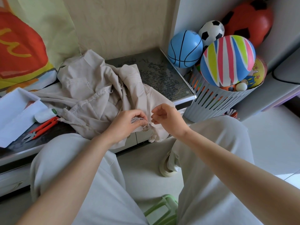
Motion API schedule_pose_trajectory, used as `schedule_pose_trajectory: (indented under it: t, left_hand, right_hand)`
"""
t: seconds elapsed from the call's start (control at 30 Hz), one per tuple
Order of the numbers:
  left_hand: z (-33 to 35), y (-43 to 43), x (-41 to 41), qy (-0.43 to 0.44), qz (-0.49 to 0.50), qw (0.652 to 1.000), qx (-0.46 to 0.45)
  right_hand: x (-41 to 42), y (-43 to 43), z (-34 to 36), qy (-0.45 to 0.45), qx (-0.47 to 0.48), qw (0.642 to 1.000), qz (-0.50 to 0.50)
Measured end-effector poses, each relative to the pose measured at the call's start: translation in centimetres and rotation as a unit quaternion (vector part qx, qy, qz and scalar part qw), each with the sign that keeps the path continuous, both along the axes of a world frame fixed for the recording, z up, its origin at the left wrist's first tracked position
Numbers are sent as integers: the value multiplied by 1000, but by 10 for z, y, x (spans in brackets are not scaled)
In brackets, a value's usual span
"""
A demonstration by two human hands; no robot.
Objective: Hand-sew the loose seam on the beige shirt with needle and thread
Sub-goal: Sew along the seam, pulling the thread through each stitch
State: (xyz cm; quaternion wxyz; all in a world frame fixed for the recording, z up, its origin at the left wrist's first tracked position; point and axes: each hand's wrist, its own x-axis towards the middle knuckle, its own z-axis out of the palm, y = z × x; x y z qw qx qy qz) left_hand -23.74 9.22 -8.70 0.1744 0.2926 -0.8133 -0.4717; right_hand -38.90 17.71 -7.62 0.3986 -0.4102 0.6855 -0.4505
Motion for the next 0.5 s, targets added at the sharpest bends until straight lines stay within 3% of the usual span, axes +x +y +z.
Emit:
schedule_pose_trajectory:
  t: [0.5]
  left_hand:
    - [0, -1, -1, 9, 15, 1000, 8]
  right_hand:
    - [3, -3, 7, -72, -11, 996, -53]
